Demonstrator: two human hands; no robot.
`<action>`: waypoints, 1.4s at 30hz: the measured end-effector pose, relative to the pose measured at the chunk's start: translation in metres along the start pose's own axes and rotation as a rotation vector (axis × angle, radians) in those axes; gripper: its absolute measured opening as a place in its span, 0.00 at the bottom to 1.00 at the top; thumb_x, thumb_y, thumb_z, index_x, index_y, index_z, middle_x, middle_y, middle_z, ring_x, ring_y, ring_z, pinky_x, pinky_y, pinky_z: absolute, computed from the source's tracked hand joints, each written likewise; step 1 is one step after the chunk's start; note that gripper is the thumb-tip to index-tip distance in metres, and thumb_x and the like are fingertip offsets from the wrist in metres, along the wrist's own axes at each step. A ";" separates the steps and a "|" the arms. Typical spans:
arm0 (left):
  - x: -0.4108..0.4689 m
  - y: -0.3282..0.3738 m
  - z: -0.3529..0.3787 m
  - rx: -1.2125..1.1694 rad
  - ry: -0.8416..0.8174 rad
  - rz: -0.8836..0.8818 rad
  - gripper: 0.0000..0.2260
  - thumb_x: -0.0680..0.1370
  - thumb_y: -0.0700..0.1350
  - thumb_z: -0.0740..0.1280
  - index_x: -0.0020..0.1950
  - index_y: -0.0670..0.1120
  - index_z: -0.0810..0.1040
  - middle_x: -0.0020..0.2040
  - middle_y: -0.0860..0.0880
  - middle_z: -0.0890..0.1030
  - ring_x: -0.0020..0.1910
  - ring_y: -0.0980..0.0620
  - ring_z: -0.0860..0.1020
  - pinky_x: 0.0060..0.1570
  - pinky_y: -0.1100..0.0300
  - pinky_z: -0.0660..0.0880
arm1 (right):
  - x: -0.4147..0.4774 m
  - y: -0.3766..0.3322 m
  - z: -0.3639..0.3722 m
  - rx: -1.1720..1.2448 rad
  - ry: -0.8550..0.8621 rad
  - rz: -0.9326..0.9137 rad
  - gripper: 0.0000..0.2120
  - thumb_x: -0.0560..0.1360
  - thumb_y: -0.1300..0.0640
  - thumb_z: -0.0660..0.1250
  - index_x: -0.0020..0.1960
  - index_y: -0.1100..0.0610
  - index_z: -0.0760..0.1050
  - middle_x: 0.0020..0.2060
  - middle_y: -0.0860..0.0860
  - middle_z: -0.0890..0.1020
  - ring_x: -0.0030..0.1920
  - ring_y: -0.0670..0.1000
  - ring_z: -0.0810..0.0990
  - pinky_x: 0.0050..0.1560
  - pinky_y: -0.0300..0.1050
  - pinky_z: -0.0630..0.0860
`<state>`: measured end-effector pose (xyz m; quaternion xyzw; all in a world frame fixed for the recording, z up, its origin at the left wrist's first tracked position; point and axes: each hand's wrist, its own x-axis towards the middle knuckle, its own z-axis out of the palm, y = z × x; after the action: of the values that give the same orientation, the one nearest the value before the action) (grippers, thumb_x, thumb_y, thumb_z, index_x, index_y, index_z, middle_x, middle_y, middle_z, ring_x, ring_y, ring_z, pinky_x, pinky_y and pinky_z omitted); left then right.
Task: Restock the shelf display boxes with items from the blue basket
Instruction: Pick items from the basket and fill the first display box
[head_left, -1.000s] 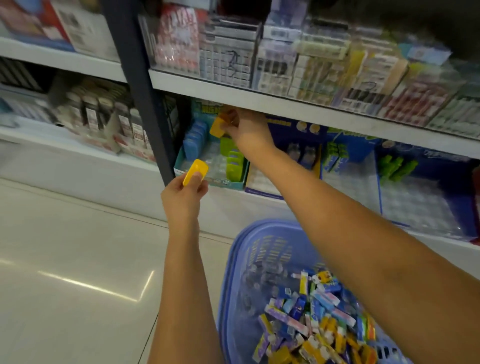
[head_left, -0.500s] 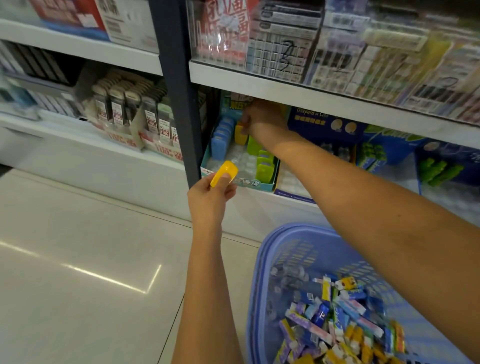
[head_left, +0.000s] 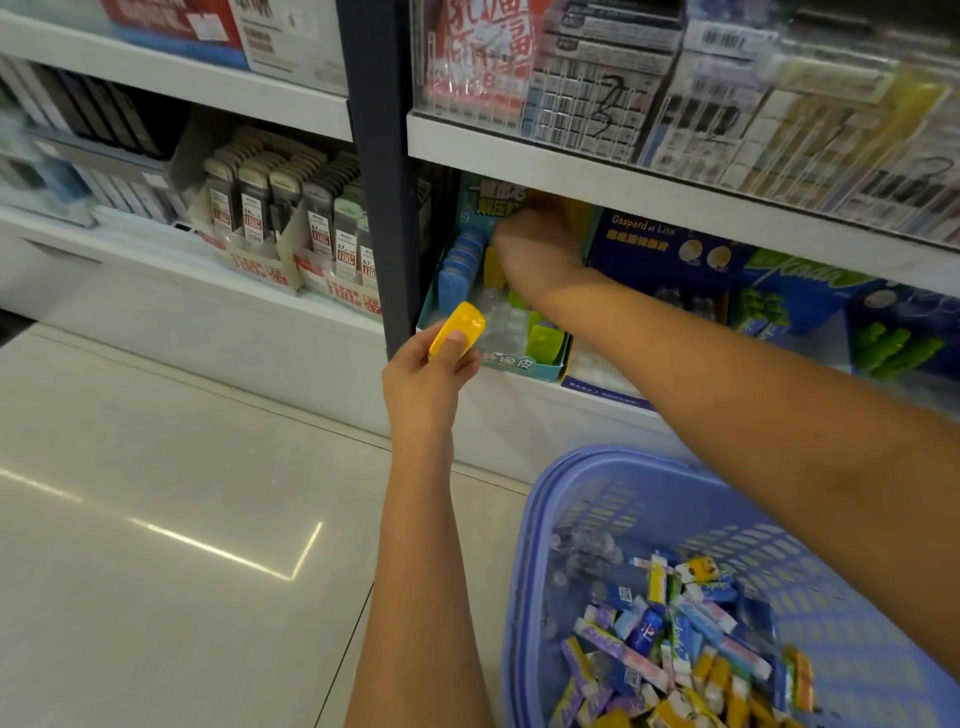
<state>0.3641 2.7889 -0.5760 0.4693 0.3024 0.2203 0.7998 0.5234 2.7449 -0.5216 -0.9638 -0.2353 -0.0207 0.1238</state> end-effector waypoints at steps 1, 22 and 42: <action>0.001 0.000 0.001 0.010 -0.010 0.007 0.07 0.77 0.39 0.66 0.54 0.42 0.79 0.45 0.43 0.81 0.41 0.49 0.82 0.40 0.66 0.79 | 0.000 -0.001 0.000 -0.011 -0.019 -0.032 0.10 0.76 0.64 0.57 0.46 0.63 0.77 0.51 0.62 0.79 0.53 0.61 0.77 0.43 0.42 0.66; 0.008 -0.002 0.015 0.990 -0.098 0.478 0.14 0.81 0.44 0.60 0.64 0.41 0.75 0.60 0.43 0.78 0.59 0.45 0.76 0.54 0.59 0.70 | -0.032 0.026 -0.017 0.679 0.060 -0.030 0.11 0.73 0.61 0.71 0.55 0.59 0.79 0.44 0.51 0.79 0.44 0.46 0.74 0.37 0.22 0.68; 0.015 -0.016 0.008 1.222 -0.189 0.591 0.13 0.81 0.43 0.57 0.60 0.41 0.78 0.57 0.43 0.79 0.61 0.46 0.72 0.54 0.59 0.67 | -0.012 0.003 0.013 -0.008 0.059 -0.062 0.22 0.76 0.61 0.60 0.69 0.61 0.66 0.68 0.59 0.67 0.67 0.59 0.65 0.62 0.47 0.65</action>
<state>0.3814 2.7860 -0.5917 0.9166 0.1604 0.1772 0.3205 0.5141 2.7405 -0.5363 -0.9555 -0.2612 -0.0537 0.1261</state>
